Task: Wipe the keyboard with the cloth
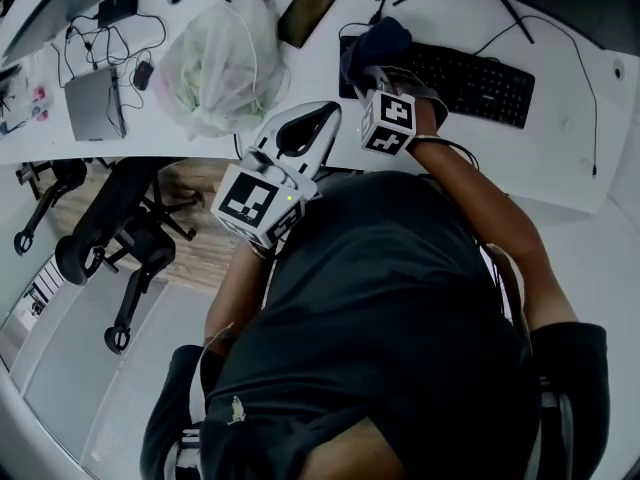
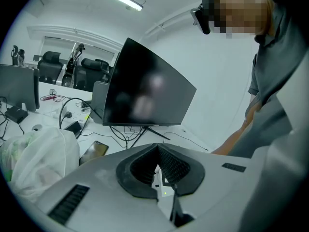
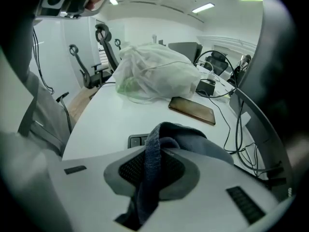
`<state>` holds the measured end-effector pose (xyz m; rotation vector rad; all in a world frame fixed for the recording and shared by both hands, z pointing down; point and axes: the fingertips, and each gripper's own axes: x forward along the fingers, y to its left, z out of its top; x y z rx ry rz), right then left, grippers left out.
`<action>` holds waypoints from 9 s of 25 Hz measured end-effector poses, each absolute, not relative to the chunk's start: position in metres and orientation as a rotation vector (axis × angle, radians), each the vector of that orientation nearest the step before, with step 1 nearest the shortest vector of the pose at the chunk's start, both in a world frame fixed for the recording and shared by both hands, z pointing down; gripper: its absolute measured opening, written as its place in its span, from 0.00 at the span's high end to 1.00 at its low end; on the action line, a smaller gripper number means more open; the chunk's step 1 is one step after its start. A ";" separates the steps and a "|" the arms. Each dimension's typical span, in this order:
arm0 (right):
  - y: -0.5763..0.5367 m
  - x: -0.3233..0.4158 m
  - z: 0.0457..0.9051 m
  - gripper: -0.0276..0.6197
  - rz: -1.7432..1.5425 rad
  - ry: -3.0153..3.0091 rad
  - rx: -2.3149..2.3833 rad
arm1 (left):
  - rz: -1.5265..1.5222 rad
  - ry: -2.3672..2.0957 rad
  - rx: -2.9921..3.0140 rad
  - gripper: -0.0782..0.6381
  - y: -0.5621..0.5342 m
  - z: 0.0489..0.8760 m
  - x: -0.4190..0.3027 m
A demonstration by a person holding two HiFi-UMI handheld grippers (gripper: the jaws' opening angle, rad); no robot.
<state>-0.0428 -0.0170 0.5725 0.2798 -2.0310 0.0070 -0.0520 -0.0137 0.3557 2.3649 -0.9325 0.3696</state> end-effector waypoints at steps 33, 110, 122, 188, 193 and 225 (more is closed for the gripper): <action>-0.021 -0.059 0.573 0.88 0.032 -2.049 0.239 | 0.388 -0.932 2.307 0.89 -0.020 0.390 -0.054; 0.016 0.168 0.581 0.88 0.332 -1.748 0.604 | 0.510 -0.866 2.233 0.89 0.003 0.460 -0.077; -0.003 0.091 0.574 0.88 0.198 -1.887 0.570 | 0.592 -0.822 2.218 0.89 0.040 0.481 -0.066; -0.039 0.237 0.577 0.89 0.382 -1.678 0.948 | 0.687 -0.858 2.250 0.89 0.095 0.488 -0.036; -0.059 0.096 0.574 0.89 0.307 -1.837 0.782 | 0.670 -0.856 2.255 0.89 0.091 0.484 -0.055; -0.044 0.140 0.584 0.88 0.343 -1.622 0.855 | 0.606 -0.824 2.308 0.89 0.047 0.492 -0.149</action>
